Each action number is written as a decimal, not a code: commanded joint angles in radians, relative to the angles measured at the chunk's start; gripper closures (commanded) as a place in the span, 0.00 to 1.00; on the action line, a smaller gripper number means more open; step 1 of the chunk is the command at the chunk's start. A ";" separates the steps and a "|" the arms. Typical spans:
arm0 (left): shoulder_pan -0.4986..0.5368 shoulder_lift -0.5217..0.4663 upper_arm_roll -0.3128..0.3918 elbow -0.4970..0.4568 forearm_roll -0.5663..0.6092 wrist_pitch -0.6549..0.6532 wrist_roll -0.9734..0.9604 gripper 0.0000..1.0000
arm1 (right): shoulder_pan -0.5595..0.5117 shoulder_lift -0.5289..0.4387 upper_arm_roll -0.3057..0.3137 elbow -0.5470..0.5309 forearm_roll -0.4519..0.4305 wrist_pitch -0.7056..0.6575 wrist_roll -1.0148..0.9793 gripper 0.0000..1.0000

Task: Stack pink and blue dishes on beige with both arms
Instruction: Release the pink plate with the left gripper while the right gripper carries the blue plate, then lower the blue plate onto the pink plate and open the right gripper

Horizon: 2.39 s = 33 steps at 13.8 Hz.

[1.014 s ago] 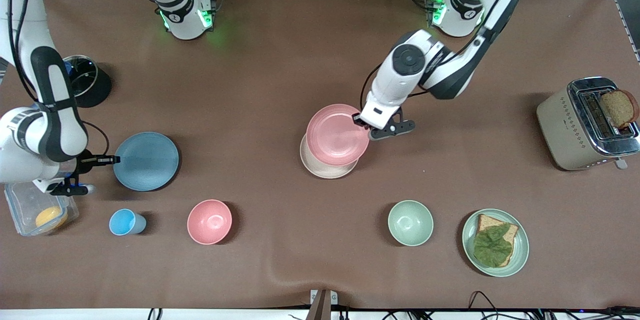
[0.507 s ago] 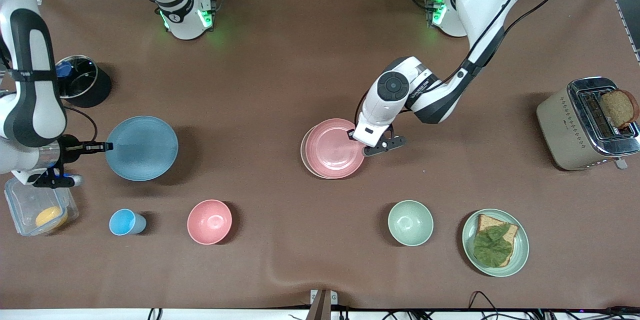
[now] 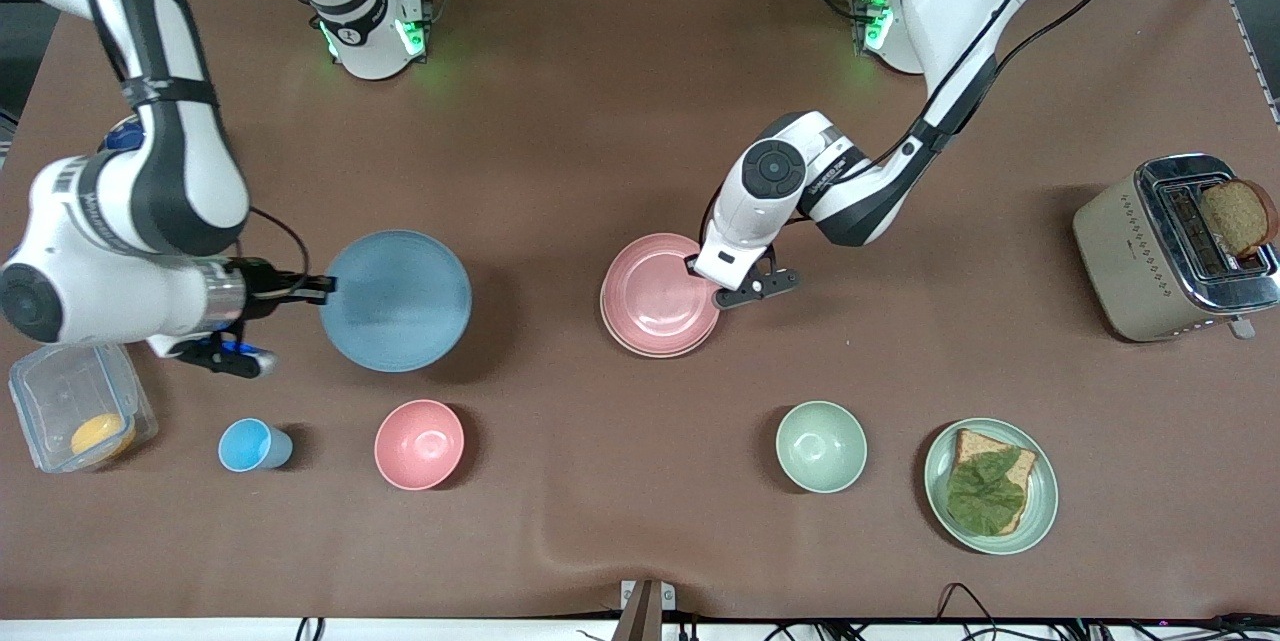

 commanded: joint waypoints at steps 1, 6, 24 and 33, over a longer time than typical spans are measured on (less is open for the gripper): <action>0.001 -0.017 0.001 0.036 0.028 -0.019 -0.064 0.00 | 0.046 -0.011 -0.009 -0.012 0.036 0.034 0.109 1.00; 0.214 -0.264 -0.001 0.117 0.026 -0.243 0.199 0.00 | 0.110 -0.002 -0.009 -0.026 0.137 0.096 0.261 1.00; 0.200 -0.551 0.407 0.306 -0.279 -0.754 0.971 0.00 | 0.598 0.168 -0.013 -0.050 0.213 0.511 0.844 1.00; 0.219 -0.499 0.416 0.364 -0.297 -0.817 0.976 0.00 | 0.578 0.159 -0.019 -0.052 0.208 0.499 0.875 0.00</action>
